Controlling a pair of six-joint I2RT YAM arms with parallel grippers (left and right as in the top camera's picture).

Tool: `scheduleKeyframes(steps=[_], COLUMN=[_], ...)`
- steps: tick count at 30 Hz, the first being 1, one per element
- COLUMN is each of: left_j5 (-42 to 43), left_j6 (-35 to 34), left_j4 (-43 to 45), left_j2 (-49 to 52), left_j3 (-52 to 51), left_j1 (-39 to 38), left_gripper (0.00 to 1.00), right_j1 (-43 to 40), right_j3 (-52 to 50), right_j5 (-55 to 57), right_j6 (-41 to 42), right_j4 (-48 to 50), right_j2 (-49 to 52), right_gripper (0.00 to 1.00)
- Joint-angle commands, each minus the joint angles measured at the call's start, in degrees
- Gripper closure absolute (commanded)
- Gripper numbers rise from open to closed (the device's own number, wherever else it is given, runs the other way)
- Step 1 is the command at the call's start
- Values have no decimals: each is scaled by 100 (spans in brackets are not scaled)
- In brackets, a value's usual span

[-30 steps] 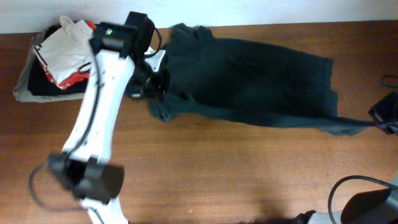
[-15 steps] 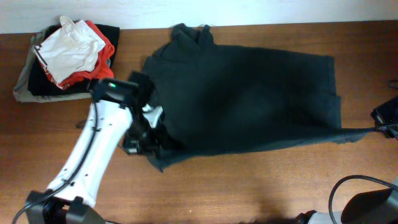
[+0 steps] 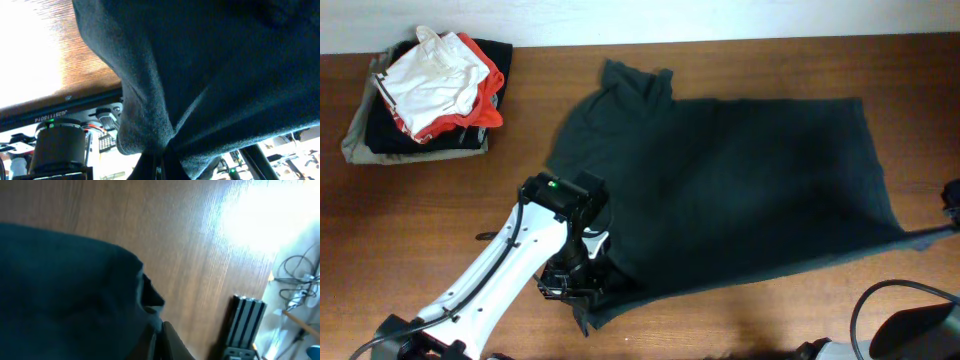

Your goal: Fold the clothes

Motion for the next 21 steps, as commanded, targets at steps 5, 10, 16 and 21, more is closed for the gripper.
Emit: scheduleKeyframes(steps=[5,10,16,21], left_j5=[-243,-243,-1215,-1556], left_j6=[-92,-96,-422,-566], left_j4=[-326,367,1915,2426], left_j2=[-92,-92,-22,428], left_j3=[-55,-55,-55,-55], left_j1=[-7,-4,297,896], left_gripper=[1,1,31,93], right_j1=[35,35,140,621], right_j3=[-136,-136,-170,-435], right_j5=[214,133,-518,-516], right_j6=[-149,-149,-153,-343], right_j4=[-15,94,286,584], right_j2=[-96,-96,48,358], right_gripper=[1,1,12,40])
